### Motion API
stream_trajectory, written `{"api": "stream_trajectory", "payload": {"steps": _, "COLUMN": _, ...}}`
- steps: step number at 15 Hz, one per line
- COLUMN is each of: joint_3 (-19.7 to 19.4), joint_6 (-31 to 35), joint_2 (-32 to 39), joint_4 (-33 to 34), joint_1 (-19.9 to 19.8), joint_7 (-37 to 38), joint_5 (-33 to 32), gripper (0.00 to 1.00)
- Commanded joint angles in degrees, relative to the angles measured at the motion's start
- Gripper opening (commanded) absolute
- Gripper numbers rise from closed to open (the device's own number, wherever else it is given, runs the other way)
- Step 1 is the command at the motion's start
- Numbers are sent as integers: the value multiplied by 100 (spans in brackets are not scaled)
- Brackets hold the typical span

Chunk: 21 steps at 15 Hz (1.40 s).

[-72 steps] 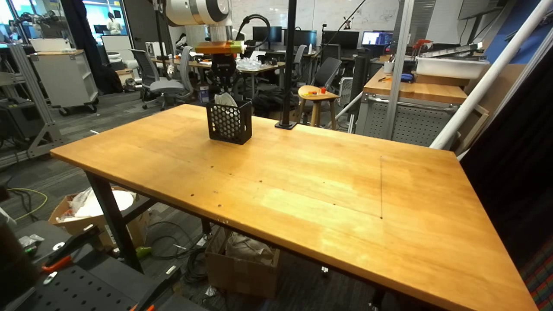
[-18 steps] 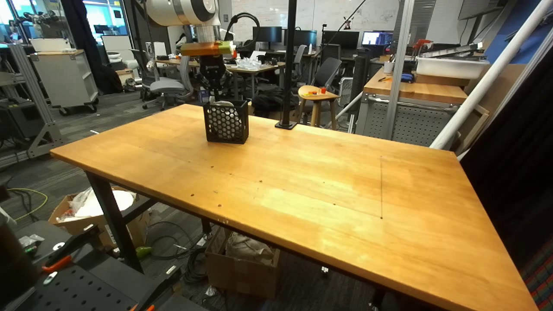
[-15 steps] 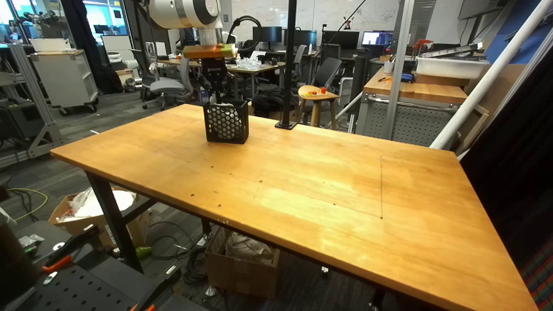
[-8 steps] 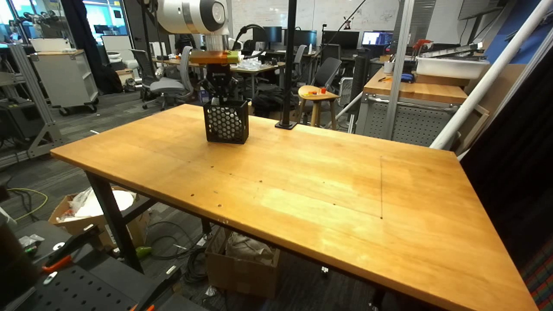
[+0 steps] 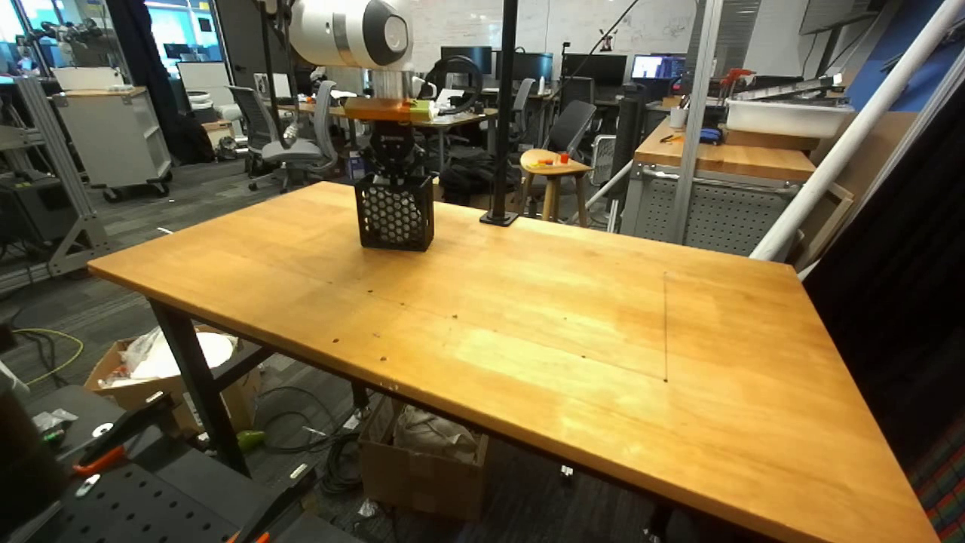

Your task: Put the white towel in the black basket.

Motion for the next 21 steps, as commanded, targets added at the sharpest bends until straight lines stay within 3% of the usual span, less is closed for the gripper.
{"api": "stream_trajectory", "payload": {"steps": 1, "joint_3": 50, "joint_6": -151, "joint_2": 103, "joint_4": 165, "joint_1": -97, "joint_7": -225, "joint_5": 177, "gripper": 0}}
{"api": "stream_trajectory", "payload": {"steps": 21, "joint_3": 210, "joint_6": -226, "joint_2": 474, "joint_4": 73, "joint_1": -139, "joint_7": -508, "joint_5": 617, "gripper": 0}}
